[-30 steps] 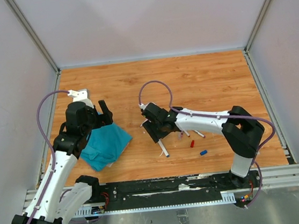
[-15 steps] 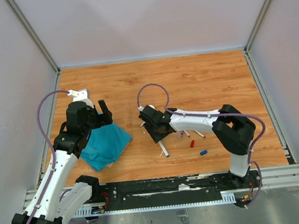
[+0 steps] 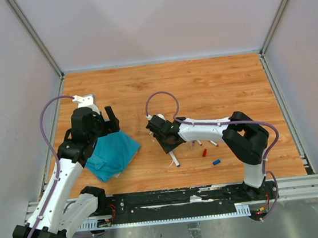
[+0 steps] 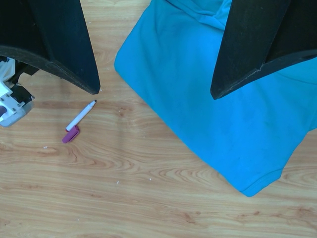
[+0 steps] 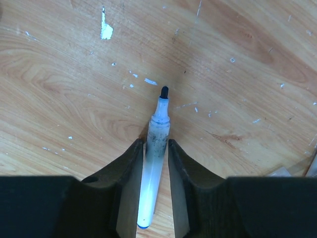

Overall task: Insert the pens into the pen caps
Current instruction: Pick up the pen from the center of the board.

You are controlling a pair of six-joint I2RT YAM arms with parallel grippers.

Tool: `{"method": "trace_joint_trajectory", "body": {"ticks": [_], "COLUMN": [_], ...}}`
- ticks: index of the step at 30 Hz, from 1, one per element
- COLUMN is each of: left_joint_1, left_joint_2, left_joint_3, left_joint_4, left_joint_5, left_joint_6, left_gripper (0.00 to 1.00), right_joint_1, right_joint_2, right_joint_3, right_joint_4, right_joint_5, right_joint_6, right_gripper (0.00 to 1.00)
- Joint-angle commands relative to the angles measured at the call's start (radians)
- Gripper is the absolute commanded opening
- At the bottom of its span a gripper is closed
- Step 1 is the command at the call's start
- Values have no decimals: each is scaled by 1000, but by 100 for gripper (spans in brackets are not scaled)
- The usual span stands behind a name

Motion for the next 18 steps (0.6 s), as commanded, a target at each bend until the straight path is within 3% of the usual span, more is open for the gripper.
{"method": "trace_joint_trajectory", "body": {"ticks": [1, 10, 18], "left_joint_1": [9, 9, 9], "left_joint_2": [0, -22, -123], "left_joint_3": [6, 15, -11], "left_joint_4": [14, 6, 55], "left_joint_5": [-19, -43, 63], "left_joint_6": [-3, -24, -31], "left_gripper": [100, 100, 100], "right_joint_1": [12, 12, 11], "right_joint_2": [30, -35, -378], "right_joint_3": [-17, -50, -239], "right_joint_4": [-25, -35, 144], "right_joint_5": [20, 75, 103], "right_joint_6": [17, 9, -29], "right_gripper": [26, 5, 1]}}
